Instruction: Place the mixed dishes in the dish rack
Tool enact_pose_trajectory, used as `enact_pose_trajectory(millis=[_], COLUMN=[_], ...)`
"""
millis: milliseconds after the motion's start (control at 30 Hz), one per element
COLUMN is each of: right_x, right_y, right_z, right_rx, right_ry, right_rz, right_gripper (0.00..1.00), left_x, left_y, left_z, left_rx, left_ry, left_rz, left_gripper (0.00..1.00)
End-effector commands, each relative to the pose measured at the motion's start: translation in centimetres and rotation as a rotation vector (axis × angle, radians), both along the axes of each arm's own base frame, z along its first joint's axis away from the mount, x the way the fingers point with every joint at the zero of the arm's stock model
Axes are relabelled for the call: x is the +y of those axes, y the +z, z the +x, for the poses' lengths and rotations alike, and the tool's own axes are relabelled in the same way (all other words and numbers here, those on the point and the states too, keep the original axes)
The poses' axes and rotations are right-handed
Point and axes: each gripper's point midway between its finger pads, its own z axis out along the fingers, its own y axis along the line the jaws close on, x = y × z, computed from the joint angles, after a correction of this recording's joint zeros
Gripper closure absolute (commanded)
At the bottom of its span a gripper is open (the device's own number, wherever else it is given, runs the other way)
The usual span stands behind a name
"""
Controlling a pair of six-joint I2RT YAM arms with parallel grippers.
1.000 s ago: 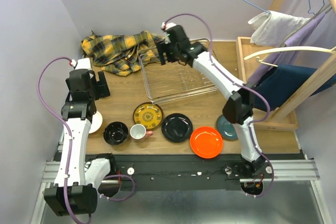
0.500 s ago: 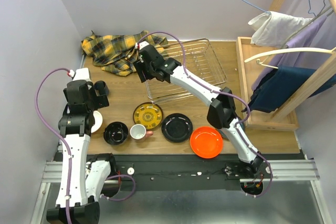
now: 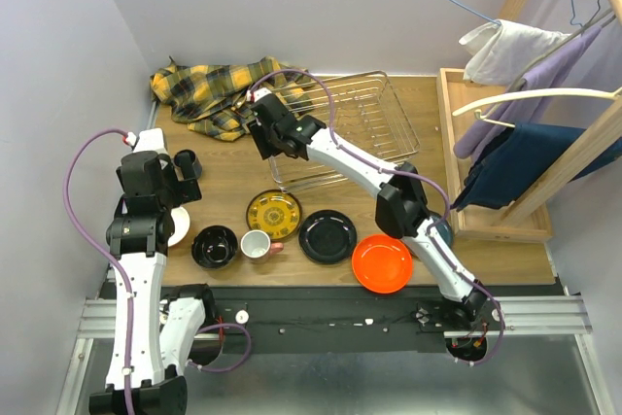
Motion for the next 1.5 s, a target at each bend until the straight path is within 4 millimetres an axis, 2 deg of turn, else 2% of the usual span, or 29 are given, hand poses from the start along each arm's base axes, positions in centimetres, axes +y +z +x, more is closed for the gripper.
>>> enact_pose_trajectory(millis=[0, 67, 100, 233, 267, 333, 400, 433, 500, 567, 700, 767, 833, 867, 900, 933, 967, 1067, 1100, 1167, 1200, 1300, 1333, 1367, 1433, 1467], right_x=[0.5, 0.4, 0.2, -0.5, -1.0, -1.7, -2.5, -2.8, -3.6, -3.9, -5.3, -6.2, -7.2, -8.2, -8.8, -9.4, -10.4, -11.6, -12.6, -13.7, -14.6, -15.9, -16.7, -17.1, -17.6, -18.3], right_y=[-0.5, -0.5, -0.4, 0.5, -0.1, 0.5, -0.3, 0.6, 0.4, 1.4, 1.4, 0.5, 0.8, -0.3, 0.6, 0.5, -0.6, 0.1, -1.2, -0.7, -1.7, -1.6, -2.6, -2.2, -2.6, -3.5], right_z=[0.2, 0.1, 0.1, -0.4, -0.9, -1.3, -2.0, -2.2, -2.5, -2.7, -3.4, -4.1, -4.7, -5.5, -5.9, -6.3, -7.1, -8.1, -9.0, -9.3, -9.9, -10.7, -11.3, -11.4, -11.9, -12.3], right_rx=[-0.029, -0.034, -0.041, -0.043, -0.029, -0.026, -0.009, -0.017, -0.011, -0.030, -0.040, -0.024, -0.020, 0.004, -0.003, 0.002, 0.015, -0.015, 0.004, -0.033, -0.018, -0.028, -0.009, -0.033, -0.032, -0.031], right_ry=[-0.015, -0.016, -0.026, -0.015, -0.009, -0.001, 0.016, 0.017, 0.029, 0.044, 0.088, 0.132, 0.149, 0.168, 0.175, 0.187, 0.216, 0.300, 0.327, 0.368, 0.390, 0.477, 0.500, 0.533, 0.591, 0.637], right_rz=[-0.022, -0.034, -0.042, -0.056, -0.079, -0.088, -0.133, -0.130, -0.156, -0.163, -0.220, -0.282, -0.307, -0.347, -0.349, -0.361, -0.402, -0.422, -0.456, -0.490, -0.523, -0.552, -0.568, -0.578, -0.588, -0.616], right_gripper=[0.49, 0.55, 0.63, 0.73, 0.76, 0.87, 1.00, 1.00, 0.99, 1.00, 1.00, 0.99, 1.00, 1.00, 1.00, 1.00, 0.99, 1.00, 1.00, 1.00, 0.99, 1.00, 1.00, 0.99, 0.99, 1.00], left_x=[-0.4, -0.5, -0.6, -0.7, -0.7, -0.9, -1.0, -1.0, -1.1, -1.4, -1.9, -2.0, -2.1, -2.1, -2.1, -2.0, -2.1, -2.9, -3.3, -4.3, -4.5, -5.1, -5.3, -5.4, -5.6, -5.5], left_y=[0.2, 0.2, 0.2, 0.3, 0.2, 0.3, 0.1, 0.2, 0.0, 0.1, 0.3, 0.2, 0.3, 0.2, 0.2, 0.3, 0.2, -0.1, -0.2, -0.1, 0.0, 0.4, 0.4, 0.4, 0.5, 0.3], left_z=[-0.1, -0.2, -0.1, -0.1, -0.1, 0.0, 0.1, 0.2, 0.2, 0.3, 0.4, 0.4, 0.4, 0.4, 0.4, 0.4, 0.4, 0.5, 0.5, 0.7, 0.7, 0.9, 1.1, 1.2, 1.3, 1.5], left_rx=[-0.015, -0.013, -0.015, -0.019, -0.020, -0.026, -0.028, -0.034, -0.034, -0.039, -0.048, -0.048, -0.051, -0.049, -0.049, -0.053, -0.053, -0.052, -0.053, -0.063, -0.069, -0.090, -0.095, -0.095, -0.094, -0.086], left_ry=[-0.017, -0.018, -0.023, -0.027, -0.027, -0.036, -0.040, -0.043, -0.051, -0.066, -0.101, -0.109, -0.116, -0.117, -0.118, -0.118, -0.120, -0.175, -0.203, -0.259, -0.271, -0.303, -0.311, -0.317, -0.319, -0.316], left_rz=[-0.027, -0.033, -0.038, -0.045, -0.047, -0.050, -0.052, -0.053, -0.054, -0.059, -0.062, -0.063, -0.061, -0.061, -0.060, -0.057, -0.056, -0.069, -0.072, -0.089, -0.092, -0.110, -0.113, -0.121, -0.131, -0.137], left_gripper=[0.01, 0.01, 0.01, 0.01, 0.01, 0.01, 0.01, 0.01, 0.01, 0.01, 0.01, 0.01, 0.01, 0.01, 0.01, 0.01, 0.01, 0.01, 0.01, 0.01, 0.01, 0.01, 0.01, 0.01, 0.01, 0.01])
